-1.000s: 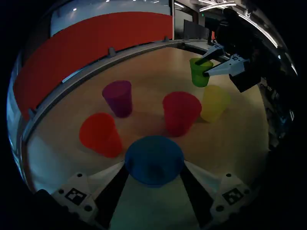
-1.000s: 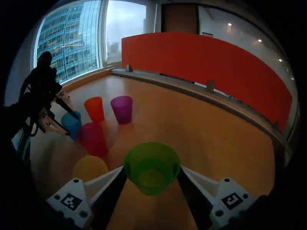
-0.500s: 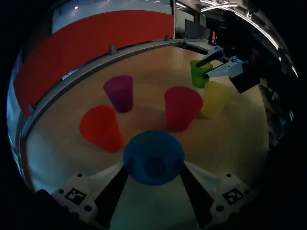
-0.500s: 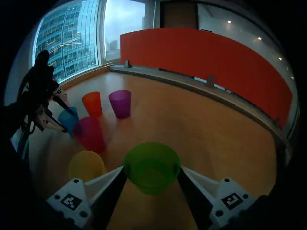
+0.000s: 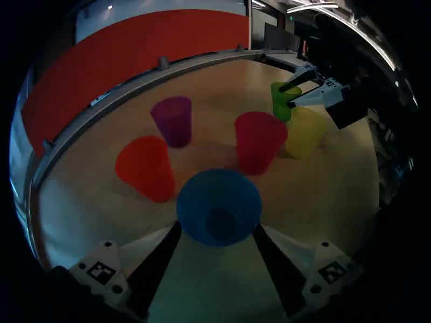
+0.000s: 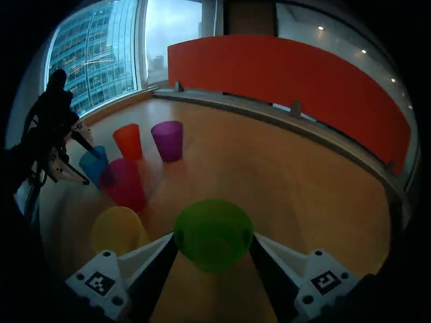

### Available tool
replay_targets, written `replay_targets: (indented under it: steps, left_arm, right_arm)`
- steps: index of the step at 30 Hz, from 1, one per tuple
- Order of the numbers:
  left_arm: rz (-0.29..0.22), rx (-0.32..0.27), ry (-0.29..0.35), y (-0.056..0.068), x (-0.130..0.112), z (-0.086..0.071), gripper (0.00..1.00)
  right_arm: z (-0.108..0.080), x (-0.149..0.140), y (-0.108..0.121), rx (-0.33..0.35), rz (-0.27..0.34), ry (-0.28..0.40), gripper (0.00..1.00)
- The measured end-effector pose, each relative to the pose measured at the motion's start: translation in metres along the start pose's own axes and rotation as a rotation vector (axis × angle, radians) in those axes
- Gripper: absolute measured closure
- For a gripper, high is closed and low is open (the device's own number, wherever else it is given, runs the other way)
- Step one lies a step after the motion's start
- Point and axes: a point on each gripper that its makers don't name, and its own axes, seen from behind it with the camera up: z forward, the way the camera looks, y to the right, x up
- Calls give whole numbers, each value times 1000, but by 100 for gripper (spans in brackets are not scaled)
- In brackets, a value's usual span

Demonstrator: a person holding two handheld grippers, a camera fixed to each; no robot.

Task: Pour water

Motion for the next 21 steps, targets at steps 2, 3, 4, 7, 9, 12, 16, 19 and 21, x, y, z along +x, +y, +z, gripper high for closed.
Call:
replay_targets:
  steps: [2,3,4,7,9,12,16,19,21]
  left_arm:
    - [-6,7,2,-1,-2,-2,3]
    - [-9,8,3,-2,-2,-3,3]
    - [-12,8,4,-2,-3,-4,3]
    - [-21,7,7,-1,-5,-6,3]
    - [-26,7,9,-1,-6,-8,3]
    - [-28,9,12,-1,-6,-9,3]
    - [-26,12,16,1,-6,-11,3]
    - [-27,12,18,2,-6,-12,3]
    - [-29,13,19,3,-6,-12,3]
  right_arm:
    - [1,-2,0,0,1,0,10]
    - [1,-2,0,0,3,0,10]
    - [1,-3,0,-1,4,0,10]
    - [1,-4,0,-2,9,1,10]
    - [1,-5,0,-2,11,3,10]
    - [1,-6,0,-3,12,6,10]
    - [0,-9,-1,-7,8,8,10]
    - [-1,-9,-1,-10,7,10,9]
    - [-1,-9,-1,-13,8,10,8]
